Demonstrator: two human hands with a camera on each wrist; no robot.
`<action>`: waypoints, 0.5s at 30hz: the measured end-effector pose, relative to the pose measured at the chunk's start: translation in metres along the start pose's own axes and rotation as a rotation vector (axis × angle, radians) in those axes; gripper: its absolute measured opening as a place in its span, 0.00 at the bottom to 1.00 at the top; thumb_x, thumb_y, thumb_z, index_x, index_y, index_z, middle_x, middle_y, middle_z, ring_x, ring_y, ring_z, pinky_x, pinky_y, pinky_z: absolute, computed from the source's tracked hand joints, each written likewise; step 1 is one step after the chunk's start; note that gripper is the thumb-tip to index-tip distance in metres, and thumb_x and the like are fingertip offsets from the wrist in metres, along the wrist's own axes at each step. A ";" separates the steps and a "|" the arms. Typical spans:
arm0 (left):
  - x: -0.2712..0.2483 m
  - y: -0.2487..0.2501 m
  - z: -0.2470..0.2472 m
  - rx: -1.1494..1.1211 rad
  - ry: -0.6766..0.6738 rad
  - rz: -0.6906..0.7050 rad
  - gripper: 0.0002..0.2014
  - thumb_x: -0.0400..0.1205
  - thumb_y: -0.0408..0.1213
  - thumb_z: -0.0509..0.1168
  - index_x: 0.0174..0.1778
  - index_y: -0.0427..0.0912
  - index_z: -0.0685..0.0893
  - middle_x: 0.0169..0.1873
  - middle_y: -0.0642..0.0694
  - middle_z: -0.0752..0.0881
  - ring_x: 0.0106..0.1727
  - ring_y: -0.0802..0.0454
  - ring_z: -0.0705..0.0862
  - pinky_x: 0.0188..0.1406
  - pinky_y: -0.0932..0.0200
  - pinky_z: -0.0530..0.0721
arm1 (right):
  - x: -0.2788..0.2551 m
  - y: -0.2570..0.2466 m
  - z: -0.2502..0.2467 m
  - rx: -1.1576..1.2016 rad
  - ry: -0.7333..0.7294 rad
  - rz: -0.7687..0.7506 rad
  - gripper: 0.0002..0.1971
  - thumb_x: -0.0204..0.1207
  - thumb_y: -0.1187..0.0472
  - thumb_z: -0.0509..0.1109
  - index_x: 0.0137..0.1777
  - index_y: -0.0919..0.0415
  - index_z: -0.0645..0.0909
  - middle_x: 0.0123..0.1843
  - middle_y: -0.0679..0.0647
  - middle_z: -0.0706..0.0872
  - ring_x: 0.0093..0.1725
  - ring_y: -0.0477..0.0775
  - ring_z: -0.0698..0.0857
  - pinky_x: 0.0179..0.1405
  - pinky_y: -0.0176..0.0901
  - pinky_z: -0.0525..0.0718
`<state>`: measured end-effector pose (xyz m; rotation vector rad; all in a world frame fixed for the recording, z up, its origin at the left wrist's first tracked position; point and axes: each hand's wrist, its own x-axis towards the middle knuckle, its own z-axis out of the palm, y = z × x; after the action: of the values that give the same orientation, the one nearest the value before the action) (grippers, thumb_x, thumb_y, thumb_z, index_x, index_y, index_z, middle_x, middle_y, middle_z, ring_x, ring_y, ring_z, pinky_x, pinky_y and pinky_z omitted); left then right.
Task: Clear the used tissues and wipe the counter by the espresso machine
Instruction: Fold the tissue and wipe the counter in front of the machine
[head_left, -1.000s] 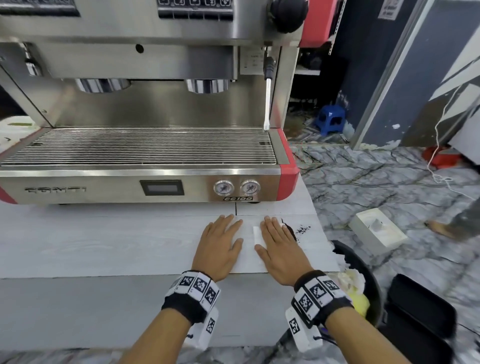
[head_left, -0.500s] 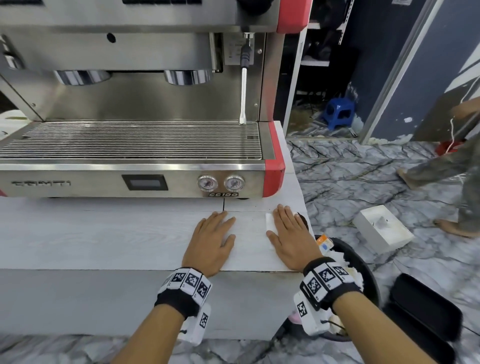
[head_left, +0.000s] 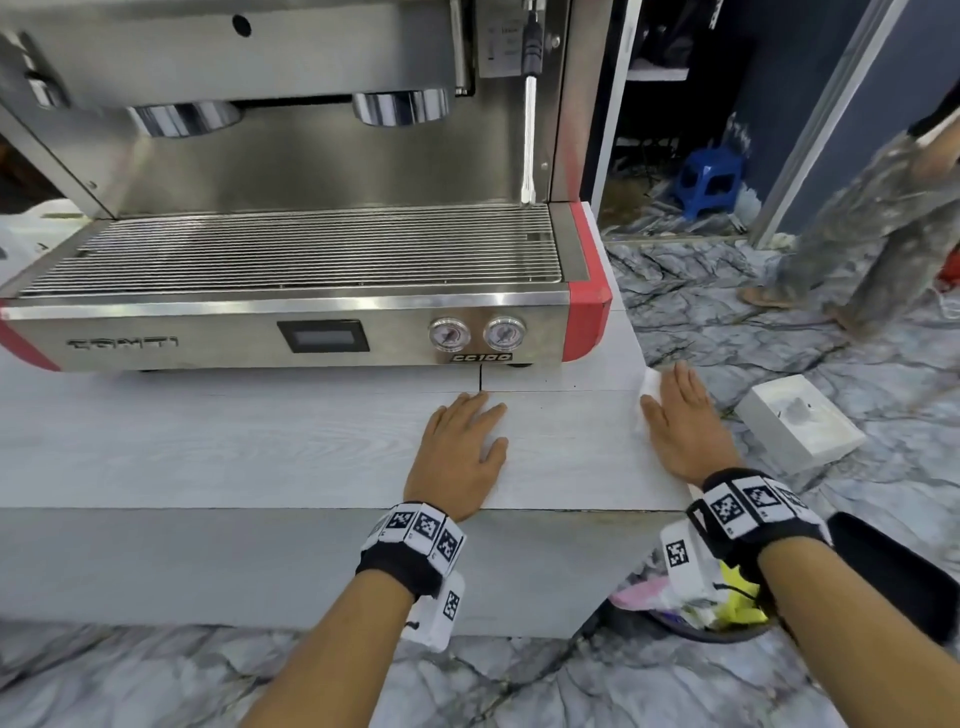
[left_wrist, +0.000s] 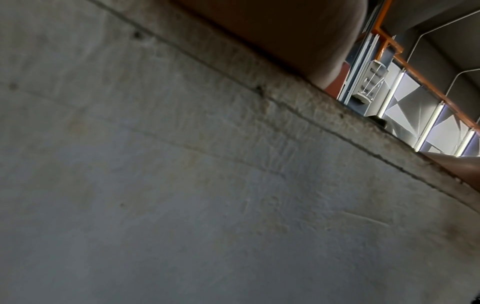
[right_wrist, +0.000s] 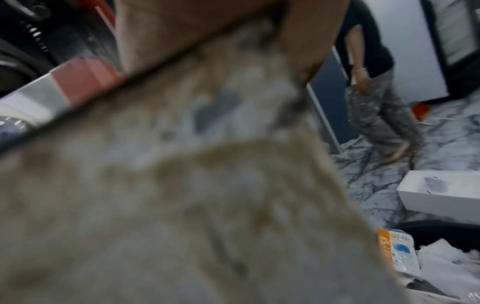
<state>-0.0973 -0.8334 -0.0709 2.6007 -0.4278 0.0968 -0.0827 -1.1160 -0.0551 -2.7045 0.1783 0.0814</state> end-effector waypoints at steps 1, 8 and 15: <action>0.000 0.000 0.000 -0.003 0.003 0.000 0.24 0.84 0.48 0.53 0.77 0.52 0.68 0.81 0.51 0.63 0.82 0.54 0.56 0.83 0.50 0.51 | -0.003 -0.006 -0.002 0.000 0.021 -0.032 0.31 0.86 0.53 0.49 0.82 0.70 0.47 0.85 0.66 0.46 0.85 0.61 0.44 0.83 0.53 0.44; 0.001 0.000 -0.001 -0.008 0.024 0.011 0.26 0.81 0.50 0.51 0.75 0.50 0.71 0.80 0.48 0.66 0.82 0.51 0.59 0.82 0.50 0.52 | -0.049 -0.084 0.006 0.039 0.016 -0.336 0.31 0.86 0.51 0.47 0.83 0.65 0.45 0.86 0.58 0.44 0.85 0.55 0.41 0.84 0.47 0.41; 0.001 -0.002 -0.001 -0.038 0.043 0.000 0.24 0.81 0.46 0.54 0.74 0.47 0.73 0.78 0.46 0.69 0.81 0.49 0.62 0.82 0.49 0.56 | -0.052 -0.104 0.055 -0.154 -0.082 -0.417 0.39 0.77 0.42 0.31 0.83 0.65 0.45 0.86 0.60 0.44 0.85 0.58 0.43 0.83 0.51 0.43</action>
<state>-0.0959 -0.8318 -0.0710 2.5559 -0.4104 0.1430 -0.1212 -0.9936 -0.0578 -2.8216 -0.4321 0.0838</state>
